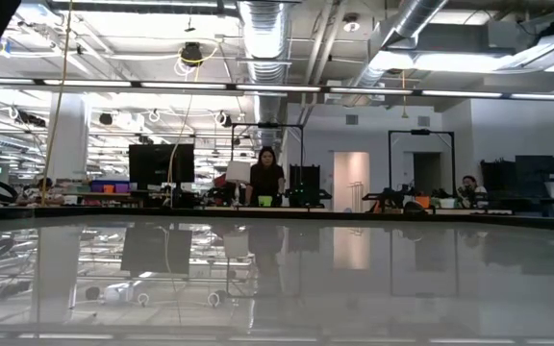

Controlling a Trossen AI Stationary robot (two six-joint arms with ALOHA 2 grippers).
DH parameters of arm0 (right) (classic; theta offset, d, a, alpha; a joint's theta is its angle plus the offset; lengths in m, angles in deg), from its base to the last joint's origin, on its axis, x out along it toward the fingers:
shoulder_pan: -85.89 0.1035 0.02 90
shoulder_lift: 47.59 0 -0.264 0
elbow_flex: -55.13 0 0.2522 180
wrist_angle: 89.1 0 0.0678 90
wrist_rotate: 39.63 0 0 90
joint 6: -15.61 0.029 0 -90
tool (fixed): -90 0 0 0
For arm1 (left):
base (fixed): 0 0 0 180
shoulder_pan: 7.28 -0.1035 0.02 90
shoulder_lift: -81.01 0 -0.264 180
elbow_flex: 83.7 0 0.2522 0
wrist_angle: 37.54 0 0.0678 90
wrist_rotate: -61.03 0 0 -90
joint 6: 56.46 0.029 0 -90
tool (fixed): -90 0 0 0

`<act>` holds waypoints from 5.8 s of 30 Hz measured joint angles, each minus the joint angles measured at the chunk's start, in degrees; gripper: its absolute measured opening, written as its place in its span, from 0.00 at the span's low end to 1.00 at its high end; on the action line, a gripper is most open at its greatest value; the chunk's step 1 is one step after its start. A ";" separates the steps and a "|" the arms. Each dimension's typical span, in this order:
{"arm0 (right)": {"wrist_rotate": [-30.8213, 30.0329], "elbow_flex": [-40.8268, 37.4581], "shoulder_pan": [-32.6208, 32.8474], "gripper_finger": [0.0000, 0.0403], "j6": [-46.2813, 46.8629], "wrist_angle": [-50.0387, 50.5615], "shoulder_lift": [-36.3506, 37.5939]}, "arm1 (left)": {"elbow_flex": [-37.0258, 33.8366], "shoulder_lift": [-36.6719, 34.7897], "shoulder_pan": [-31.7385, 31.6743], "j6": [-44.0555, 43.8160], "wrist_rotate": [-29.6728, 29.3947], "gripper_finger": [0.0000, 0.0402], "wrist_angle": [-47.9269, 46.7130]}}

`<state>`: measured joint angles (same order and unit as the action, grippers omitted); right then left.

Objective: Nest bowls inside each other
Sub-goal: Stack the red bowl on the green bowl, then return to Home Position

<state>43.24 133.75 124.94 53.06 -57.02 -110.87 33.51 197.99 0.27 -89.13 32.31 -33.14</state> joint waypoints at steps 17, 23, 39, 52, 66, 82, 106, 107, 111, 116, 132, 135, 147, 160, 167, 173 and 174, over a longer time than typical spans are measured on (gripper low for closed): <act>14.18 0.08 -0.94 0.09 -5.06 -8.26 -4.93 | -0.03 1.39 -1.30 -5.50 -3.05 0.12 8.54; 12.68 -0.04 -0.90 0.09 -0.82 -4.09 -4.97 | -0.03 1.11 -3.21 -6.99 -12.05 0.29 8.76; -4.62 -0.02 8.63 0.09 16.71 21.46 -4.99 | -0.03 0.17 -11.83 -15.01 -3.88 0.44 15.85; -13.79 -0.02 22.26 0.09 39.92 31.89 -7.84 | -0.51 0.14 -16.28 -15.01 -2.91 0.44 13.30; -8.36 -0.02 23.15 0.09 43.13 33.53 -23.64 | -0.58 0.25 -16.81 -13.63 -3.07 0.44 11.60; -9.74 0.00 20.15 0.54 47.59 30.70 -24.23 | -0.58 0.25 -16.65 -14.37 -1.09 0.44 10.75; -22.68 -0.02 25.40 0.09 81.32 56.68 -15.78 | -0.58 0.25 -17.35 -12.87 2.53 0.44 10.80; -22.29 -0.02 25.37 0.09 81.54 56.54 -16.22 | -0.58 0.25 -17.36 -12.87 2.55 0.44 10.79; -19.78 -2.50 25.23 0.05 83.02 53.30 -17.32 | -0.58 0.25 -17.41 -12.63 2.57 0.44 10.81; -19.67 -6.61 24.48 0.05 83.60 49.06 -17.22 | -0.58 0.25 -17.42 -12.61 2.57 0.44 10.81; -20.06 -14.54 21.93 0.05 84.15 44.01 -11.94 | -0.58 0.25 -17.42 -13.01 2.94 0.44 10.84; -24.23 -13.43 21.70 0.13 84.03 45.48 -10.17 | -0.59 0.25 -17.61 -13.03 2.94 0.44 11.51; -58.50 -10.01 25.24 0.40 67.08 43.34 0.34 | -0.64 -9.67 -22.83 -6.96 5.46 0.44 2.27; -64.85 -10.00 31.53 0.37 42.96 42.83 19.99 | -0.62 -26.91 -25.56 30.12 -17.00 0.39 -57.07; -66.51 -10.01 35.66 0.35 32.99 42.59 30.10 | -0.60 -33.43 -24.61 29.70 -24.53 0.35 -61.24; -70.45 -9.97 39.57 0.32 25.40 42.46 37.66 | -0.58 -40.60 -24.61 27.44 -30.60 0.35 -66.07; -71.33 -9.97 40.17 0.32 24.26 42.56 38.61 | -0.58 -41.86 -24.61 26.73 -31.66 0.35 -67.16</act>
<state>-28.09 123.79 165.11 77.31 -14.45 -72.26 32.93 156.13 -24.34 -62.39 0.65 -100.31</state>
